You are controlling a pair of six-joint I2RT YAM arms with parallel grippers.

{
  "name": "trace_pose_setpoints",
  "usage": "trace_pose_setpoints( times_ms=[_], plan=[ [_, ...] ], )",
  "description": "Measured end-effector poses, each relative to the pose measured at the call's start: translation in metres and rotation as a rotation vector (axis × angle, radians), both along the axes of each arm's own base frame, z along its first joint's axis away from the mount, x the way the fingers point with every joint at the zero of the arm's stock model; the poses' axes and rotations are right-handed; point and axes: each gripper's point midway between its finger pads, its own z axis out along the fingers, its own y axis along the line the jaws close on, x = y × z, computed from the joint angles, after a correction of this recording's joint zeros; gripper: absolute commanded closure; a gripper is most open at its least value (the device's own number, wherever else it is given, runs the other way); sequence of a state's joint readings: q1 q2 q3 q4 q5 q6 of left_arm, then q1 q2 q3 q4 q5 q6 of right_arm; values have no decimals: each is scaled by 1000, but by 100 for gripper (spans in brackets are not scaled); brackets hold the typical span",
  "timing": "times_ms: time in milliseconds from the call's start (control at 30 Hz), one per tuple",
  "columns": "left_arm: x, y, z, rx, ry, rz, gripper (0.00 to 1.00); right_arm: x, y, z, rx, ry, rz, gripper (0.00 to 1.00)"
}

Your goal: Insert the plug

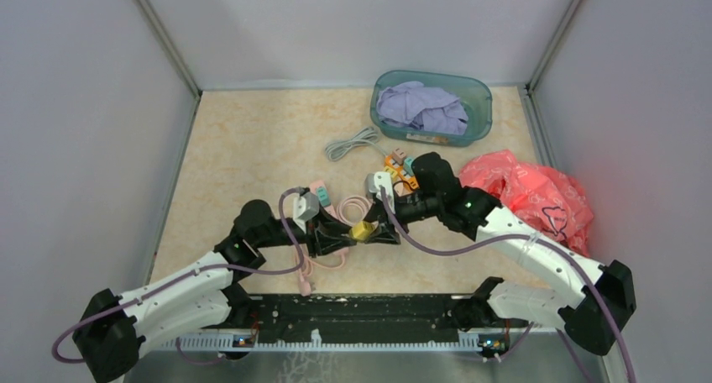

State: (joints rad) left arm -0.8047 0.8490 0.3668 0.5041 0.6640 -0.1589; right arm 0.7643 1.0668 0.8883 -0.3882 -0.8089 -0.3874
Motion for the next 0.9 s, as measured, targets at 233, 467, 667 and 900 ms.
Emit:
trace_pose_setpoints(
  times_ms=[233, 467, 667, 900],
  plan=[
    [-2, 0, -3, 15, 13, -11, 92, -4, 1, 0, 1, 14, 29, 90],
    [0, 1, -5, 26, 28, 5, 61, -3, 3, -1, -12, 38, 36, 100],
    [14, 6, 0, 13, 33, 105, 40, 5, 6, -4, -29, 72, -14, 100],
    [41, 24, 1, -19, 108, 331, 24, 29, 7, -5, -85, 123, -198, 100]
  ],
)
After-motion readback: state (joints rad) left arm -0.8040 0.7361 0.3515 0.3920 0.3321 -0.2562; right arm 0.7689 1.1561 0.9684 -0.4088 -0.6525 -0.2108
